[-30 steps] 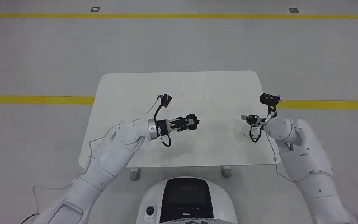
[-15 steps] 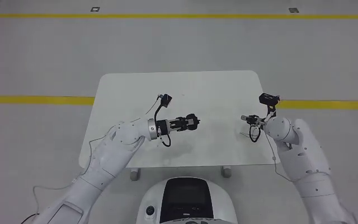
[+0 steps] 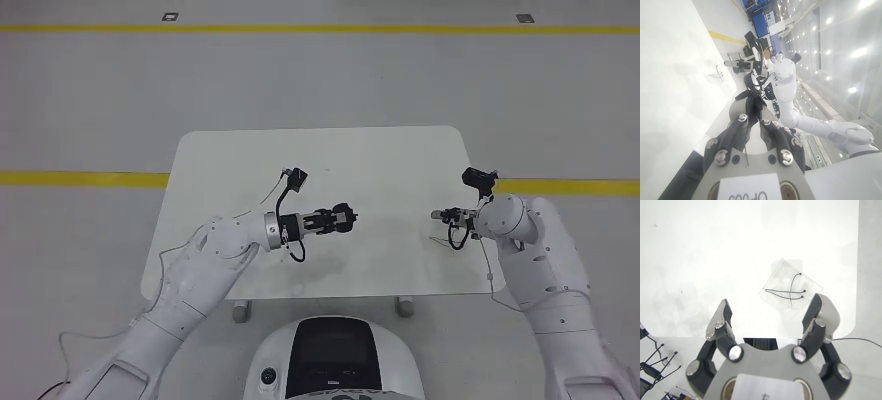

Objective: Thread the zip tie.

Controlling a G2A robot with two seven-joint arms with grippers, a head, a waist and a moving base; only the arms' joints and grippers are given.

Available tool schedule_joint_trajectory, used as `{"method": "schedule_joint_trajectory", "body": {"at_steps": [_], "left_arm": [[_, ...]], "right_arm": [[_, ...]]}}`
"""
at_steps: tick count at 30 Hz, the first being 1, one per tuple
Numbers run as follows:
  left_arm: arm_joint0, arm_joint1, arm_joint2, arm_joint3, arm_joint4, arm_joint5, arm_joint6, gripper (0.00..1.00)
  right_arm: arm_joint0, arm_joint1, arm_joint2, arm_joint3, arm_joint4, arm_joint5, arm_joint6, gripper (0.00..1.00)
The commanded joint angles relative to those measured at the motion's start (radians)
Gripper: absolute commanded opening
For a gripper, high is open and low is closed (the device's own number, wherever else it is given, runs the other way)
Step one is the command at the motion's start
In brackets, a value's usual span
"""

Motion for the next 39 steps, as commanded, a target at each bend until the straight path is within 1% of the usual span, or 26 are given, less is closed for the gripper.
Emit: {"method": "schedule_joint_trajectory", "body": {"at_steps": [1, 4, 6, 10, 12, 17, 20, 23, 25, 27, 28, 34, 37, 39], "left_arm": [[0.000, 0.000, 0.000, 0.000, 0.000, 0.000, 0.000, 0.00], [0.009, 0.001, 0.003, -0.005, 0.003, 0.003, 0.013, 0.00], [0.014, 0.005, -0.003, -0.001, 0.005, 0.000, 0.006, 0.00], [0.021, 0.015, -0.024, 0.018, 0.000, 0.000, -0.022, 0.00], [0.027, 0.020, -0.039, 0.026, -0.003, 0.000, -0.020, 0.00], [0.050, 0.032, -0.077, 0.019, -0.029, 0.000, -0.030, 0.00], [0.063, 0.039, -0.097, 0.008, -0.045, 0.000, -0.048, 0.00], [0.064, 0.039, -0.098, 0.007, -0.047, 0.000, -0.049, 0.00], [0.064, 0.039, -0.098, 0.007, -0.047, 0.000, -0.049, 0.00], [0.064, 0.039, -0.098, 0.007, -0.047, 0.000, -0.049, 0.00], [0.064, 0.039, -0.098, 0.007, -0.047, 0.000, -0.049, 0.00], [0.064, 0.039, -0.098, 0.007, -0.047, 0.000, -0.049, 0.00], [0.064, 0.039, -0.098, 0.007, -0.047, 0.000, -0.049, 0.00], [0.064, 0.039, -0.098, 0.007, -0.047, 0.000, -0.049, 0.00]], "right_arm": [[0.000, 0.000, 0.000, 0.000, 0.000, 0.000, 0.000, 1.00], [0.000, 0.000, 0.000, 0.000, 0.000, 0.000, 0.000, 1.00], [0.000, 0.000, 0.000, 0.000, 0.000, 0.000, 0.000, 1.00], [0.000, 0.000, 0.000, 0.000, 0.000, 0.000, 0.000, 1.00], [0.000, 0.000, 0.000, 0.000, 0.000, 0.000, 0.000, 1.00], [0.000, 0.000, 0.000, 0.000, 0.000, 0.000, 0.000, 1.00], [0.000, 0.000, 0.000, 0.000, 0.000, 0.000, 0.000, 1.00], [0.000, 0.000, 0.000, 0.000, 0.000, 0.000, 0.000, 1.00], [-0.009, 0.000, -0.006, 0.001, -0.016, 0.000, -0.019, 1.00], [-0.006, 0.000, -0.014, -0.006, -0.040, 0.000, 0.004, 1.00], [0.002, 0.000, -0.021, -0.003, -0.072, 0.000, 0.051, 1.00], [0.043, -0.017, -0.045, -0.008, -0.153, 0.000, 0.185, 1.00], [0.060, -0.030, -0.042, 0.019, -0.161, 0.000, 0.197, 1.00], [0.079, -0.041, -0.038, 0.055, -0.153, 0.000, 0.197, 1.00]]}}
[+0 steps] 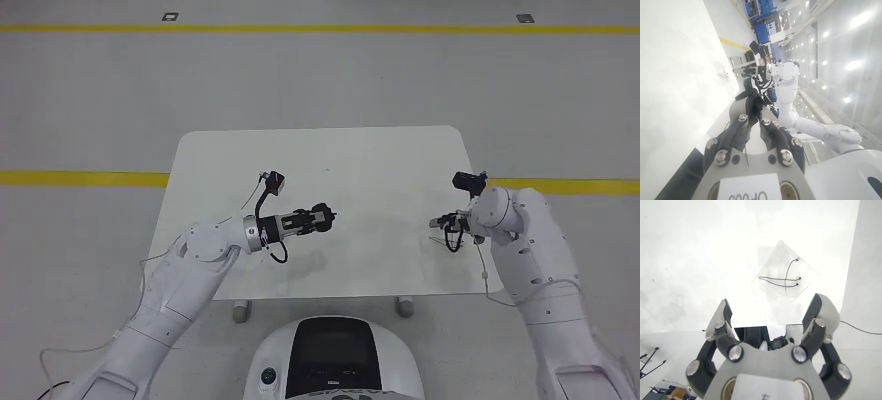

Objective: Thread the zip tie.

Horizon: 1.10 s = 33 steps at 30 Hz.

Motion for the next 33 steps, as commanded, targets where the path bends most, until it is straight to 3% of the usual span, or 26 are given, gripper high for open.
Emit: {"method": "schedule_joint_trajectory", "body": {"at_steps": [1, 6, 10, 16, 20, 28, 31, 32, 33], "left_arm": [[0.000, 0.000, 0.000, 0.000, 0.000, 0.000, 0.000, 0.00], [0.000, 0.000, 0.000, 0.000, 0.000, 0.000, 0.000, 0.00], [0.000, 0.000, 0.000, 0.000, 0.000, 0.000, 0.000, 0.00], [0.000, 0.000, 0.000, 0.000, 0.000, 0.000, 0.000, 0.00], [0.000, 0.000, 0.000, 0.000, 0.000, 0.000, 0.000, 0.00], [0.000, 0.000, 0.000, 0.000, 0.000, 0.000, 0.000, 0.00], [0.000, 0.000, 0.000, 0.000, 0.000, 0.000, 0.000, 0.00], [0.000, 0.000, 0.000, 0.000, 0.000, 0.000, 0.000, 0.00], [0.000, 0.000, 0.000, 0.000, 0.000, 0.000, 0.000, 0.00]], "right_arm": [[0.016, -0.008, 0.002, 0.035, 0.007, 0.000, -0.001, 1.00], [0.072, -0.033, 0.004, 0.142, 0.022, 0.000, -0.001, 1.00], [0.100, -0.041, 0.005, 0.186, 0.025, 0.000, -0.001, 1.00], [0.098, -0.041, 0.005, 0.185, 0.026, -0.003, -0.009, 1.00], [0.060, -0.038, 0.019, 0.142, 0.041, -0.015, -0.055, 1.00], [0.017, -0.034, 0.037, 0.068, -0.012, 0.000, -0.015, 1.00], [0.008, -0.038, 0.046, 0.052, -0.028, 0.000, -0.001, 0.80], [0.006, -0.039, 0.048, 0.050, -0.030, 0.000, -0.001, 0.69], [0.004, -0.041, 0.050, 0.050, -0.032, 0.000, -0.001, 0.49]]}}
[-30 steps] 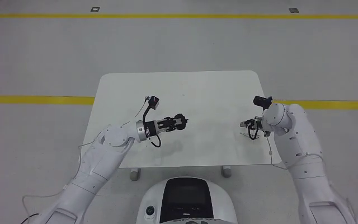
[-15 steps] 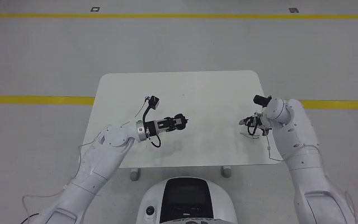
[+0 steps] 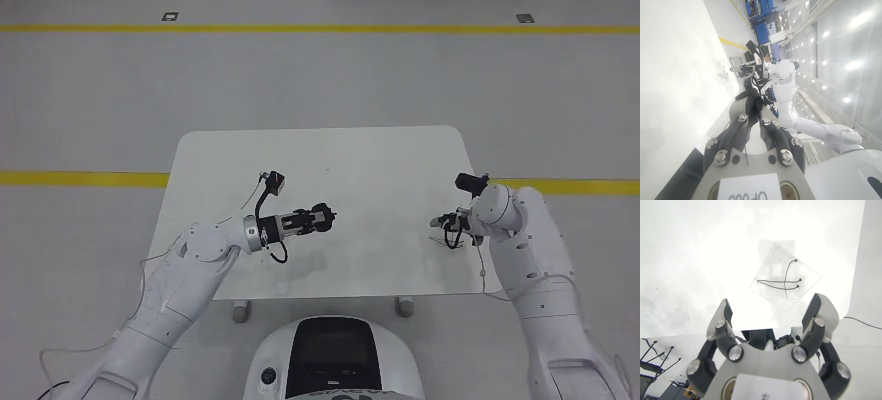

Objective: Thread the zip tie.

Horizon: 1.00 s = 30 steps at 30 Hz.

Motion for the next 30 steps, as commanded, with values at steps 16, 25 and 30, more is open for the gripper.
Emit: {"method": "schedule_joint_trajectory", "body": {"at_steps": [16, 25, 30], "left_arm": [[0.000, 0.000, 0.000, 0.000, 0.000, 0.000, 0.000, 0.00], [0.000, 0.000, 0.000, 0.000, 0.000, 0.000, 0.000, 0.00], [0.000, 0.000, 0.000, 0.000, 0.000, 0.000, 0.000, 0.00]], "right_arm": [[0.037, -0.036, 0.011, 0.101, -0.036, 0.000, -0.016, 0.38], [0.043, -0.053, 0.007, 0.144, -0.051, 0.000, -0.075, 0.34], [0.037, -0.059, 0.012, 0.152, -0.081, 0.000, -0.096, 0.31]]}}
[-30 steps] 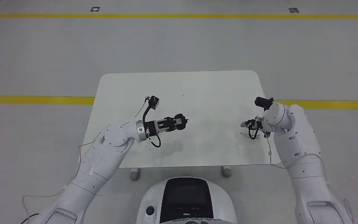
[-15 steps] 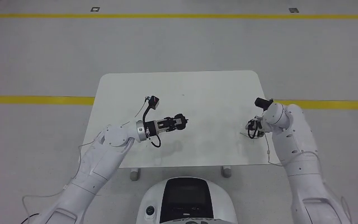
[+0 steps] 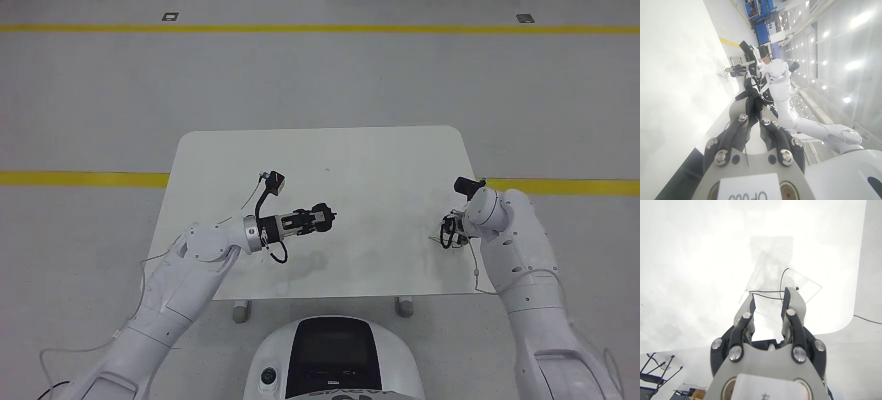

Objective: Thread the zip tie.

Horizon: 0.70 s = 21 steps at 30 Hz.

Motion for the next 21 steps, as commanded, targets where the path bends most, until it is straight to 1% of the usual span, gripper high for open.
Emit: {"method": "schedule_joint_trajectory", "body": {"at_steps": [1, 6, 11, 12, 15, 21], "left_arm": [[0.000, 0.000, 0.000, 0.000, 0.000, 0.000, 0.000, 0.00], [0.000, 0.000, 0.000, 0.000, 0.000, 0.000, 0.000, 0.00], [0.000, 0.000, 0.000, 0.000, 0.000, 0.000, 0.000, 0.00], [0.000, 0.000, 0.000, 0.000, 0.000, 0.000, 0.000, 0.00], [0.000, 0.000, 0.000, 0.000, 0.000, 0.000, 0.000, 0.00], [0.000, 0.000, 0.000, 0.000, 0.000, 0.000, 0.000, 0.00]], "right_arm": [[-0.003, -0.003, 0.004, 0.001, -0.016, 0.000, -0.010, 0.31], [-0.013, -0.014, 0.010, -0.003, -0.044, 0.000, -0.028, 0.30], [-0.016, -0.026, 0.013, 0.000, -0.074, 0.000, -0.041, 0.24], [-0.016, -0.028, 0.015, 0.002, -0.079, 0.000, -0.044, 0.24], [-0.015, -0.035, 0.019, 0.013, -0.088, 0.000, -0.052, 0.19], [-0.007, -0.048, 0.023, 0.042, -0.102, 0.000, -0.061, 0.18]]}}
